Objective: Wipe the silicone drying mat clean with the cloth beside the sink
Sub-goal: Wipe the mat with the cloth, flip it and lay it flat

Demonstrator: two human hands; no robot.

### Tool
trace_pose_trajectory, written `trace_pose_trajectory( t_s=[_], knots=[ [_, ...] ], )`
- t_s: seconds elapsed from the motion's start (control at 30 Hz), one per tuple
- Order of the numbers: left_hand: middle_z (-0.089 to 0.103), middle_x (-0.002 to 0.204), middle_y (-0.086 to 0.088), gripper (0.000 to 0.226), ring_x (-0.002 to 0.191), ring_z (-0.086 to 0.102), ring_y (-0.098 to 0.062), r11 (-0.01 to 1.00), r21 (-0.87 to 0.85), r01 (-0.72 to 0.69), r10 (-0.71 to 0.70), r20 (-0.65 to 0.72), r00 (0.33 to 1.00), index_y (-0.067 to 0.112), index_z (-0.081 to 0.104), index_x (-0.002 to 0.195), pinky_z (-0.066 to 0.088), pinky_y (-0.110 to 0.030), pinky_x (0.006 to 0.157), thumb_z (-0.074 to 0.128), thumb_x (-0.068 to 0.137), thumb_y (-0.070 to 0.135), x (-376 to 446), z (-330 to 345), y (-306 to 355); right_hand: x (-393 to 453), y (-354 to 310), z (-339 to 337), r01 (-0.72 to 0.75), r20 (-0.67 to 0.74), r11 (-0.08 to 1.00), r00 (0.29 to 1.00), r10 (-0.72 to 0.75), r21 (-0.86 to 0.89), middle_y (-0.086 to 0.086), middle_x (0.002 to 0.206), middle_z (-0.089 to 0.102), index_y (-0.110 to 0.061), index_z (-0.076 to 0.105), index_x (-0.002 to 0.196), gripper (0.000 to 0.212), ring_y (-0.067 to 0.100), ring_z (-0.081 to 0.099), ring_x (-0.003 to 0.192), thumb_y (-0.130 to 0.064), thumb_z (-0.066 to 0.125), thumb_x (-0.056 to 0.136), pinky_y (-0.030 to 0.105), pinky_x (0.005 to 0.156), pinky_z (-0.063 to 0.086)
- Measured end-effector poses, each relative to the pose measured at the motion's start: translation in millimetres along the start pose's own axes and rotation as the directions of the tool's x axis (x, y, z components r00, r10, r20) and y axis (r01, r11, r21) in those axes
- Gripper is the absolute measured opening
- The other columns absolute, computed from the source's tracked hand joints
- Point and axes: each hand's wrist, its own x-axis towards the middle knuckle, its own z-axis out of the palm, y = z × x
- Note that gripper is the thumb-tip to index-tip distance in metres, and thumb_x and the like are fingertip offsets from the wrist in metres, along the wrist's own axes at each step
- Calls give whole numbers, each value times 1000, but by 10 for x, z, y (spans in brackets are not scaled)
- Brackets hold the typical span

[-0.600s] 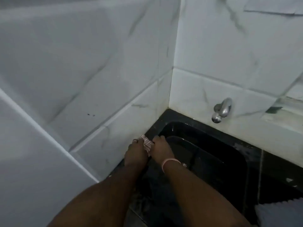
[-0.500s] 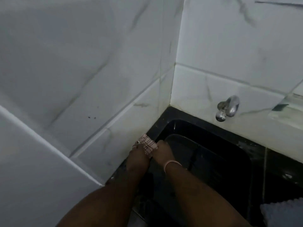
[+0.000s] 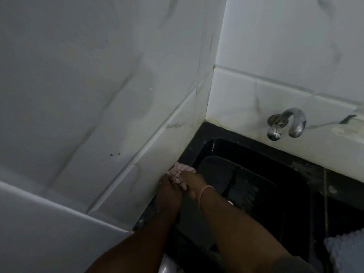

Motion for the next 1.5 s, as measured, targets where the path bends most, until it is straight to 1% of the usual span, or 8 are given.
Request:
trace_pose_trajectory(
  t_s=[0.13,0.23,0.33,0.47,0.67,0.9,1.23,1.5],
  knots=[
    [63,113,-21,26,92,54,-25,982,-179,59,-73,-74,995,-1,56,111,31,-27,74,40,108,19,-136,-45,289,-135,-155,-287,81,20,996,997,-80,-27,22,84,73,5,68,104,33,36,68,66,-21,59,85,37,59,53],
    [61,106,-11,43,92,53,-19,908,-383,172,-206,-48,977,1,60,110,36,-27,77,49,105,43,-86,112,512,-301,-285,-645,188,-6,981,982,-188,-38,17,104,77,-2,70,117,32,37,73,98,-7,52,90,48,89,59],
    [76,107,-13,73,94,73,-29,747,-526,407,-202,404,892,10,75,111,58,-41,88,49,90,75,-33,393,711,-523,-321,-1001,255,24,966,967,-255,-44,16,106,77,-9,72,113,38,35,73,99,3,46,87,51,91,58],
    [74,109,-24,46,97,74,-39,700,-416,580,-107,742,661,4,70,121,60,-52,85,50,104,42,-278,784,963,-798,-295,-1538,311,-71,940,944,-323,-143,10,98,77,-14,72,103,28,28,73,93,0,51,91,43,85,59],
    [76,99,-23,24,85,75,-36,767,-406,497,-19,760,650,0,67,119,63,-47,72,65,98,11,-904,1338,1199,-849,87,-2596,259,-254,965,931,-262,-44,23,113,72,-3,66,117,68,42,69,110,-48,87,70,63,95,54],
    [76,101,-23,56,96,75,-39,849,-285,446,-25,820,572,5,73,111,58,-57,92,44,105,52,-1649,1870,1536,-1551,147,-3270,355,-283,933,891,-355,-54,13,111,75,-10,68,120,25,28,73,102,-19,66,97,41,87,61],
    [74,96,-16,19,86,72,-26,993,-79,89,18,839,544,4,70,105,61,-30,67,53,100,-3,-2980,3068,1911,-2322,531,-5012,414,-445,910,816,-369,4,4,114,76,-16,72,120,25,16,73,103,-15,54,103,35,92,60],
    [73,116,-11,28,101,71,-26,998,-17,-56,42,875,482,7,67,127,59,-42,92,56,102,10,-4060,4047,2004,-2665,998,-6226,474,-772,879,537,-339,-56,7,102,72,-5,66,108,11,18,69,92,-7,62,98,15,72,55]
  ],
)
